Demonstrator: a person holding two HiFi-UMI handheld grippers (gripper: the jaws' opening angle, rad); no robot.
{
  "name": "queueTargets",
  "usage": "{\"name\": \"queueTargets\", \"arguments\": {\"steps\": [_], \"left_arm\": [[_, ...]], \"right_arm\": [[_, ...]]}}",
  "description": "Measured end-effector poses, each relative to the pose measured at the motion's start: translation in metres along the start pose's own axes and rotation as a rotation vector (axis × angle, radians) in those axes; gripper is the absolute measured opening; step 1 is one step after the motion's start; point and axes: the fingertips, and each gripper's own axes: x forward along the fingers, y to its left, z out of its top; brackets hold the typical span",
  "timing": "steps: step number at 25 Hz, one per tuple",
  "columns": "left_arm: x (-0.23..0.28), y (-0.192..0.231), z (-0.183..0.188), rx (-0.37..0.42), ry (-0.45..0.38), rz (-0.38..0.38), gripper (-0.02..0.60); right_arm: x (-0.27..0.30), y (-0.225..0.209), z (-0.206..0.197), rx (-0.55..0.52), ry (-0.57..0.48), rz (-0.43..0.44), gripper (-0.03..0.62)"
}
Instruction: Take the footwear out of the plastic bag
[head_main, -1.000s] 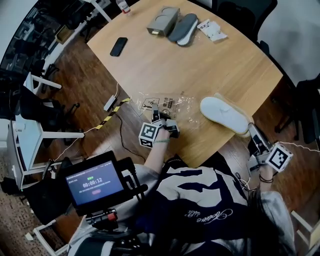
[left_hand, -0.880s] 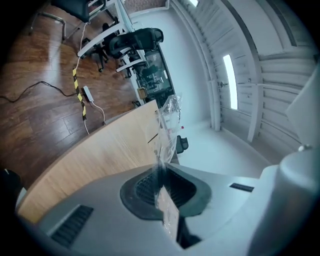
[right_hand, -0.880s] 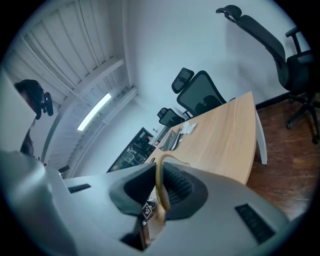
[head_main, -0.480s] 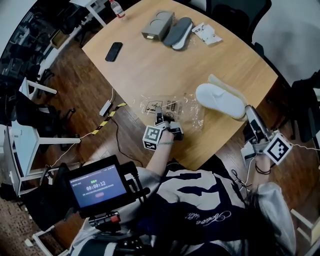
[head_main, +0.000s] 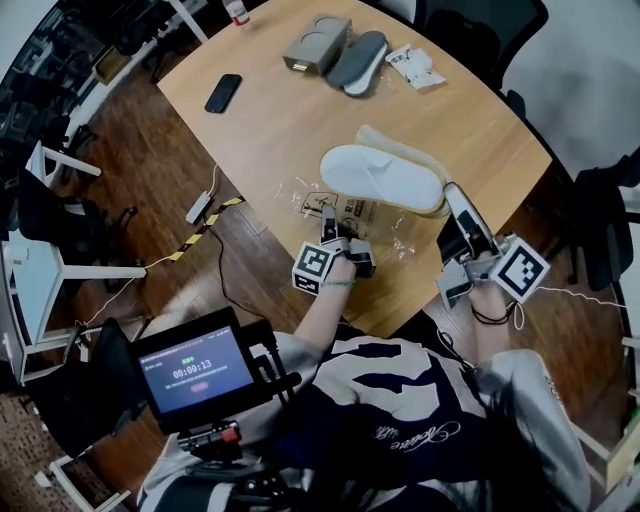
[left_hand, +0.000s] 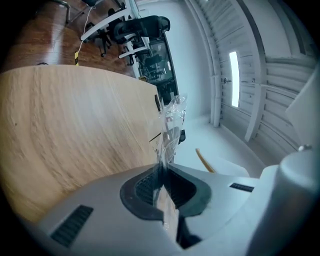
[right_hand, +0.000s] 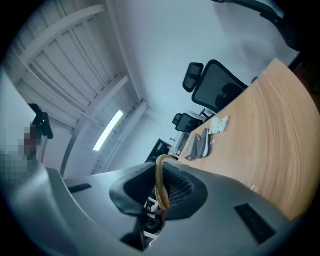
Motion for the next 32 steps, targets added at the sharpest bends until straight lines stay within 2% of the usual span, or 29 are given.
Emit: {"name": "queueTargets", "arguments": {"steps": [4, 6, 8, 9, 10, 15, 17, 20, 23, 25, 27, 28, 32], "left_arm": [[0.002, -0.004, -0.006, 0.009, 0.039, -0.019, 0.003], [0.004, -0.004, -0.009, 0.019, 0.075, -0.031, 0.003], [0.005, -0.008, -0.013, 0.072, 0.138, -0.045, 0.005], [0.006, -0.011, -0.015, 0.114, 0.176, -0.052, 0.005], [0.007, -0.015, -0.017, 0.160, 0.217, -0.058, 0.019], [0.012, -0.027, -0.029, 0.402, 0.403, -0.051, 0.216], [0.010, -0.021, -0.028, 0.531, 0.460, 0.001, 0.280], [0.005, -0.009, -0.023, 0.793, 0.536, 0.106, 0.376], [0.003, -0.010, -0.018, 1.015, 0.575, 0.140, 0.398], [0.001, -0.014, -0.007, 1.107, 0.535, 0.147, 0.399], [0.000, -0.019, 0.006, 1.130, 0.476, 0.138, 0.397], [0.000, -0.023, 0.010, 1.099, 0.454, 0.121, 0.397], [-0.020, -0.056, 0.028, 0.833, 0.378, 0.003, 0.396]], "right_arm": [[-0.003, -0.052, -0.051, 0.040, 0.099, -0.143, 0.044], [-0.015, -0.079, -0.075, 0.023, 0.169, -0.257, 0.044], [-0.030, -0.105, -0.093, 0.005, 0.228, -0.380, 0.044], [-0.034, -0.114, -0.099, -0.002, 0.244, -0.407, 0.044], [-0.037, -0.120, -0.103, -0.005, 0.254, -0.424, 0.046], [-0.039, -0.148, -0.110, -0.049, 0.300, -0.467, 0.049], [-0.040, -0.160, -0.116, -0.035, 0.312, -0.489, 0.051], [-0.040, -0.177, -0.125, -0.039, 0.339, -0.515, 0.054], [-0.040, -0.195, -0.134, -0.047, 0.366, -0.550, 0.055], [-0.042, -0.208, -0.138, -0.052, 0.379, -0.573, 0.060], [-0.044, -0.220, -0.141, -0.072, 0.396, -0.592, 0.064], [-0.045, -0.225, -0.142, -0.093, 0.414, -0.597, 0.069], [-0.052, -0.219, -0.156, -0.268, 0.532, -0.607, 0.102]]}}
